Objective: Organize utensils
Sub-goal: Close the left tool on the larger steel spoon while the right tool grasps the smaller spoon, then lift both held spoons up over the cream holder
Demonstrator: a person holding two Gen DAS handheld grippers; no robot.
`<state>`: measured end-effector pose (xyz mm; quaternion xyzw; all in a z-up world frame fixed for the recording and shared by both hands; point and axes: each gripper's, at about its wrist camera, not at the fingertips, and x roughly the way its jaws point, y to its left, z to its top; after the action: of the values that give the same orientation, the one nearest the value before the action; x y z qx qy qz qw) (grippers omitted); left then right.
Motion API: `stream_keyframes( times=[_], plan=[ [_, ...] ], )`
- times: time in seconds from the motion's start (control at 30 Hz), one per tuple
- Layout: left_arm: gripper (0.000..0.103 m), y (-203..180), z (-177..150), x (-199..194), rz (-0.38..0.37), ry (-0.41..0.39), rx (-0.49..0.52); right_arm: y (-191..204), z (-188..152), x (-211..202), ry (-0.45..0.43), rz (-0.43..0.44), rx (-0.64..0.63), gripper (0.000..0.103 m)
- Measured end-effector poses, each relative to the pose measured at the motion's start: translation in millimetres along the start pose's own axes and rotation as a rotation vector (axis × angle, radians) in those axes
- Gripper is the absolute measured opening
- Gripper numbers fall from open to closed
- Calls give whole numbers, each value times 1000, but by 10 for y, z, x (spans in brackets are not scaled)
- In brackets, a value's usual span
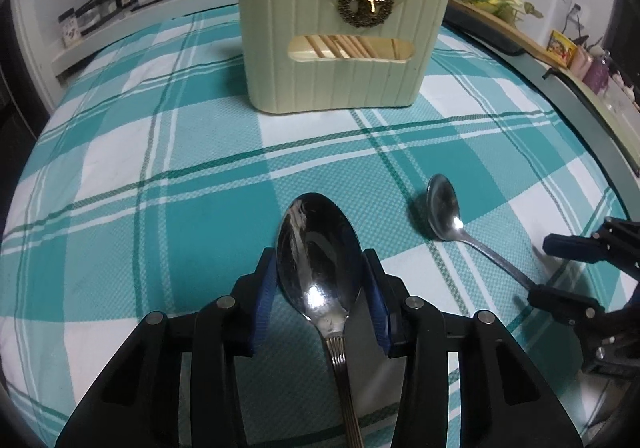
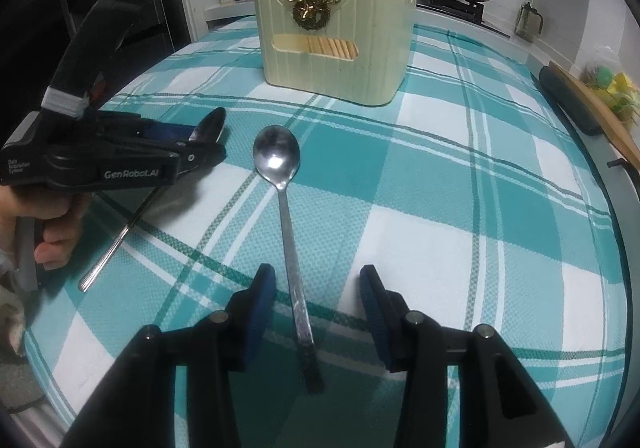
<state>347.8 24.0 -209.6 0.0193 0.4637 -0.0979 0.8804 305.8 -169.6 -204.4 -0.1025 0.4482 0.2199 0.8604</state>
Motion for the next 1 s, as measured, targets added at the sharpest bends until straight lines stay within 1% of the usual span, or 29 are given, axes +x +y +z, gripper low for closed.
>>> stream_keyframes(
  times=[0.13,0.17,0.2,0.27,0.43,0.57,0.6,0.63,0.67,0.7,0.83,1.0],
  plan=[
    [45,71,-62,-47,12,0,-16,42,197,223,18,47,-27,47],
    [50,74,-74,-52,14,2,-15,57,234,270,21,55,-32,50],
    [56,69,-84,-58,15,3,-13,74,284,318,13,59,-43,51],
    [65,58,-99,-64,23,7,-14,115,374,384,9,59,-64,52],
    [66,45,-96,-45,33,5,-13,213,589,555,2,86,-122,52],
    [65,60,-78,-28,30,-1,-15,242,679,634,-14,100,-154,52],
    [60,59,-77,-26,34,-6,-10,245,692,647,-15,105,-158,51],
    [55,56,-78,-28,38,-11,-4,247,701,652,-23,106,-159,48],
    [45,59,-76,-33,34,-15,-1,247,708,657,-30,103,-160,36],
    [43,70,-71,-40,25,-16,-8,246,713,656,-37,97,-164,36],
    [43,97,-72,-65,12,-24,-34,188,696,609,-58,104,-120,36],
    [42,50,-81,-223,9,-76,-33,91,671,389,-129,102,-68,36]
  ],
)
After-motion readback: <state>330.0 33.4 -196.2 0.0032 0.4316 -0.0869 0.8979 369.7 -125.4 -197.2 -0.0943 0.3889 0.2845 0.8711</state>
